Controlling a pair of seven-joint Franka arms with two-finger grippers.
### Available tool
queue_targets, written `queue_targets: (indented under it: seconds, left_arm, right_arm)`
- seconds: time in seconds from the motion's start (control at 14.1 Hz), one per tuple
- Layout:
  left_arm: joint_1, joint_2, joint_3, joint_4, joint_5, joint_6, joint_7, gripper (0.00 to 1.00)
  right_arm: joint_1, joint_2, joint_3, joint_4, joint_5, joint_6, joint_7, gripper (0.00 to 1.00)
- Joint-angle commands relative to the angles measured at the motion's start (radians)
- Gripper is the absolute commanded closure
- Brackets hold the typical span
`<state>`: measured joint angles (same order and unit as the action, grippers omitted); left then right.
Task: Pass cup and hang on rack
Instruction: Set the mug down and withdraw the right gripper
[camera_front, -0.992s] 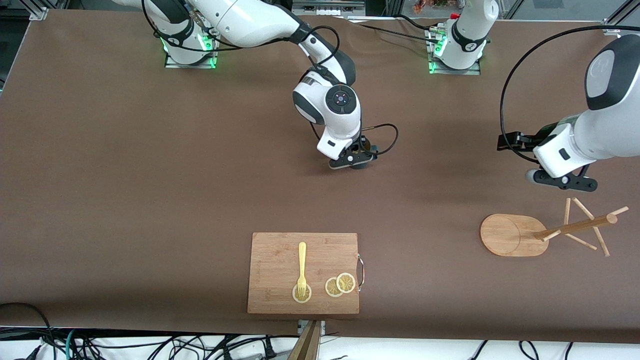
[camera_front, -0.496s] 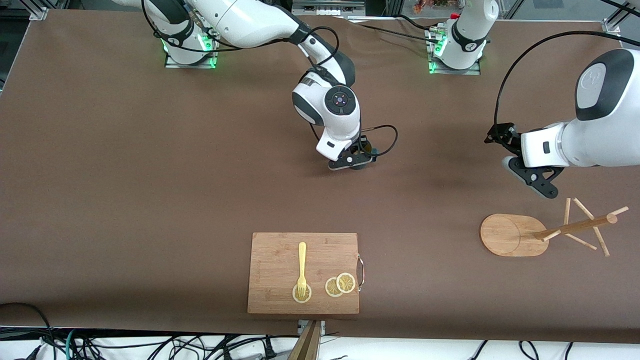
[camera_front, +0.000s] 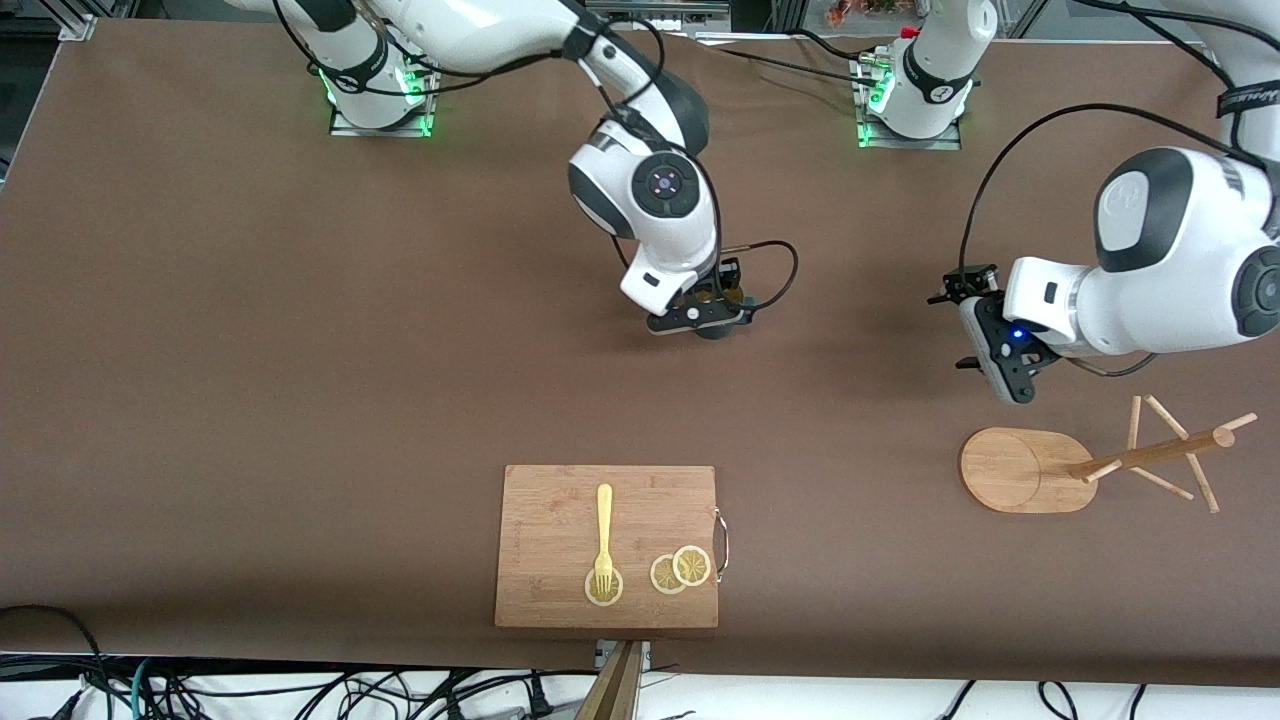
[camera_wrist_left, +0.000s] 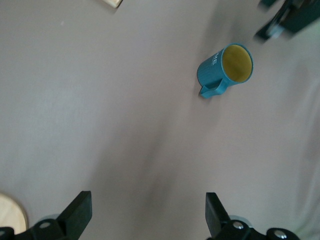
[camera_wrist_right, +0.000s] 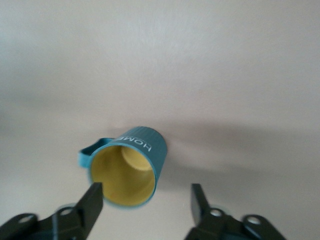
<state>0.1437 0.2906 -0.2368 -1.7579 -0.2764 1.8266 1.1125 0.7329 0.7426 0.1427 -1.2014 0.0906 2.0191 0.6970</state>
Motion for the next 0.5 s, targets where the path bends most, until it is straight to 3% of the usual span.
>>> queue_targets:
  seconds: [0.0, 0.14, 0.28, 0.43]
  left_arm:
    - [0.001, -0.071, 0.002, -0.121, -0.067, 0.100, 0.163, 0.00]
    - [-0.019, -0.084, 0.001, -0.166, -0.089, 0.143, 0.274, 0.00]
    - [-0.036, -0.085, -0.001, -0.213, -0.131, 0.190, 0.375, 0.00]
    - [-0.036, -0.088, -0.022, -0.277, -0.223, 0.261, 0.485, 0.00]
  right_arm:
    - [-0.093, -0.164, -0.015, -0.038, 0.040, -0.130, -0.004, 0.00]
    - [-0.176, -0.235, -0.099, -0.037, 0.046, -0.254, -0.010, 0.00]
    - [-0.266, -0.311, -0.118, -0.050, 0.076, -0.362, -0.077, 0.00]
    - [-0.286, -0.429, -0.185, -0.133, 0.063, -0.442, -0.189, 0.00]
